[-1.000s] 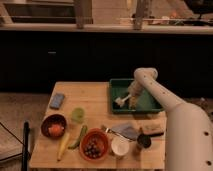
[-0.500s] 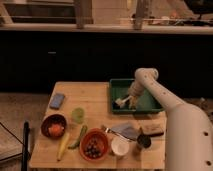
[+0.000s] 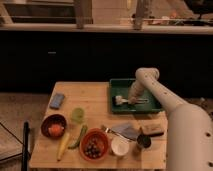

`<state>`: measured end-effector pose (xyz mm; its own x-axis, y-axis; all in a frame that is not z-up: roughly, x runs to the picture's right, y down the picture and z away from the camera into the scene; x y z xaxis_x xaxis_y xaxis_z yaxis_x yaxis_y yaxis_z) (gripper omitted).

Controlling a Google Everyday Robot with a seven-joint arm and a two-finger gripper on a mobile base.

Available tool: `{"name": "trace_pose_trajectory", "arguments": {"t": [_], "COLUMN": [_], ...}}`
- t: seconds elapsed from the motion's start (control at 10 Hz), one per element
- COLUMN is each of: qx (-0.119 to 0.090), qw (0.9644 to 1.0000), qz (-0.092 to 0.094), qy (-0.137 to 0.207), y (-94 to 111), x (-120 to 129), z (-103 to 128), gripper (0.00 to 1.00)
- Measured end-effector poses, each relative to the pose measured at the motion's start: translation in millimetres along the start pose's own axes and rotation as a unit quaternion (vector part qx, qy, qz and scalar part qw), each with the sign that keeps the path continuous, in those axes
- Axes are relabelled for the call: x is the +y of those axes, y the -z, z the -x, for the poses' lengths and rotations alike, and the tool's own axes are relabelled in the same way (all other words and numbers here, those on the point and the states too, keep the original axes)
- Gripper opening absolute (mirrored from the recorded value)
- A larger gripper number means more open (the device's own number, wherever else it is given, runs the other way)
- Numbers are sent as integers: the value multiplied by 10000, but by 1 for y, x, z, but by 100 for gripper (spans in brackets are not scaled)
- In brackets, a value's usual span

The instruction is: Place brush in table surface

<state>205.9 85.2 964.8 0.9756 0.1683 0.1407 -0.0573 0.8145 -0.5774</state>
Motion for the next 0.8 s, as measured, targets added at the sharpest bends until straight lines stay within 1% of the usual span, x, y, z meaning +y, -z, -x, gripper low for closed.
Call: {"name": "trace_pose_trajectory", "arguments": {"t": [0.1,0.2,0.3,0.4,0.6,0.8], "qx": [15,13,7,2,11,-20], "qw": [9999,9998,9996,9993,9985,9975], "qz": [-108,-184,-270,-380,-525,-663], "qy": [-29,-18,12,67,124,238], "y": [11,18,27,40,55,69], "x": [0,0,0,-1,-2,-6], "z": [-9,-10,-7,-1,0,7], "gripper": [0,0,0,0,0,0]}}
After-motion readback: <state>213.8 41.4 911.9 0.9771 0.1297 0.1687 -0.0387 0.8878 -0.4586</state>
